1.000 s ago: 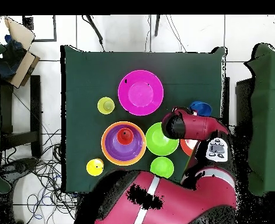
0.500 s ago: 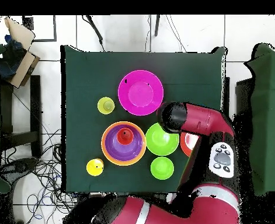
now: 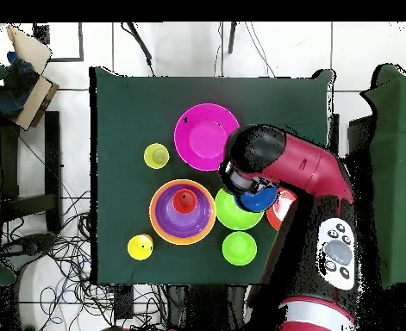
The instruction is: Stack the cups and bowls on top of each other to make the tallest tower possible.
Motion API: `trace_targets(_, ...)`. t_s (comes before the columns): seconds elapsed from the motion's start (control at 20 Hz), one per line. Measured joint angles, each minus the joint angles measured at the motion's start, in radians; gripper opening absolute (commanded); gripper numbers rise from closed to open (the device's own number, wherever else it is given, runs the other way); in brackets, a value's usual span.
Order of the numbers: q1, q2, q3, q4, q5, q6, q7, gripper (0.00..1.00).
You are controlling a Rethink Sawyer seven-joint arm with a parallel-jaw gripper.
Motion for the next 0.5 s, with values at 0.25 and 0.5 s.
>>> trace_targets(0.25,0.047,-0.002,0.000,-0.021,0.070,0.026,0.047,0.00)
trace_targets(0.5,0.102,0.009,-0.004,-0.052,0.098,0.027,0.119,0.00)
